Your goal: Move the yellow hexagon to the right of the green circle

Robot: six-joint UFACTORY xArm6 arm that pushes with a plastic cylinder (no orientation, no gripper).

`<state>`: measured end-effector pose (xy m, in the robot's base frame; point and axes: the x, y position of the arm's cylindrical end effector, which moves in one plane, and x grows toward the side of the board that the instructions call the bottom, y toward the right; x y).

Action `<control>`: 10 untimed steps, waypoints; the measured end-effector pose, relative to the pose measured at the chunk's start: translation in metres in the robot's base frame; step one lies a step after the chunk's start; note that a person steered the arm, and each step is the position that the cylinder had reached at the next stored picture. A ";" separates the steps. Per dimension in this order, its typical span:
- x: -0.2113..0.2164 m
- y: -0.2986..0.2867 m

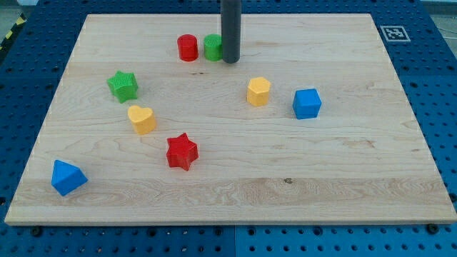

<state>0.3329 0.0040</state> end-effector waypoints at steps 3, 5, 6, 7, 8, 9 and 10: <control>0.055 -0.022; 0.082 -0.033; 0.107 -0.033; 0.120 -0.031; 0.114 -0.007; 0.099 0.023; 0.083 0.045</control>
<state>0.4160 0.0486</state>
